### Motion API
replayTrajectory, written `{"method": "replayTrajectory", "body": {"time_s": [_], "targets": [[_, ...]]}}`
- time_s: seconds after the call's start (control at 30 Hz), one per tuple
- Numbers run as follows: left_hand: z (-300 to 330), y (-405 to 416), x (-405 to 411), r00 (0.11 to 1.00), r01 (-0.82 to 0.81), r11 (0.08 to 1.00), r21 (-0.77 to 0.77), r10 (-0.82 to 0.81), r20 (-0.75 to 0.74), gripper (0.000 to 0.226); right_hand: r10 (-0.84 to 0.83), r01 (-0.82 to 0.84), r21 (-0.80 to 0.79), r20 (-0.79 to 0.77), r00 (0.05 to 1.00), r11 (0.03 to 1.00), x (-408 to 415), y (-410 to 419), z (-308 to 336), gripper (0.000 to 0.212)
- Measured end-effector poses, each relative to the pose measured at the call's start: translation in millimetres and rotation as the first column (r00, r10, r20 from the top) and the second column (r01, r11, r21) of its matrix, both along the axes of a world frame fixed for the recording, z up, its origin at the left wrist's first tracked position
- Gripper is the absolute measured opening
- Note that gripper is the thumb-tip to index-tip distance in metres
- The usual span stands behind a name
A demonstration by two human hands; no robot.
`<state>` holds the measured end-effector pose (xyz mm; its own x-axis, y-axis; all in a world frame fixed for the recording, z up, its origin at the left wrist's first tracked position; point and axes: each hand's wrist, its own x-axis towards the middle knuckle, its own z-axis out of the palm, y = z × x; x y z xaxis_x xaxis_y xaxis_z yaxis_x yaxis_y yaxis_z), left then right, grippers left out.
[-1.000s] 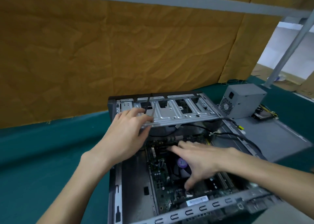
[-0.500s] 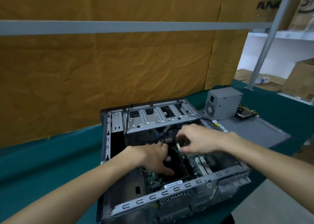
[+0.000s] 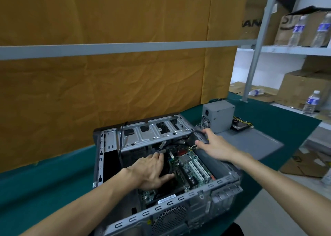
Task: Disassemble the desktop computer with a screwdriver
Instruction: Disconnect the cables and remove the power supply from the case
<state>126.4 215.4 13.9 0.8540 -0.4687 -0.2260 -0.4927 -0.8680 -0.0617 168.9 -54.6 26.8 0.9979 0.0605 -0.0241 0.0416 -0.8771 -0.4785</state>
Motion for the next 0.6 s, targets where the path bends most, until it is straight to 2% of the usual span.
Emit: {"method": "replayTrajectory", "body": {"time_s": [0.1,0.33,0.43,0.6], "targets": [[-4,0,0,1.000,0.008,1.000,-0.024,-0.008,-0.008,0.102,0.011,-0.009,0.040,-0.045,0.999,0.999,1,-3,5,0.067],[-14,-11,15,0.999,0.009,1.000,-0.030,-0.008,0.031,0.096,-0.037,0.031,0.096,0.063,0.997,0.995,-11,4,-6,0.058],[-11,-9,26,0.998,-0.035,0.998,-0.057,0.037,0.047,0.092,-0.057,0.051,0.065,0.102,0.993,0.997,-14,4,-6,0.058],[-10,-5,33,0.998,-0.014,0.994,-0.105,0.020,0.054,0.088,-0.056,0.062,-0.041,0.143,0.988,0.997,-15,7,-5,0.056]]}}
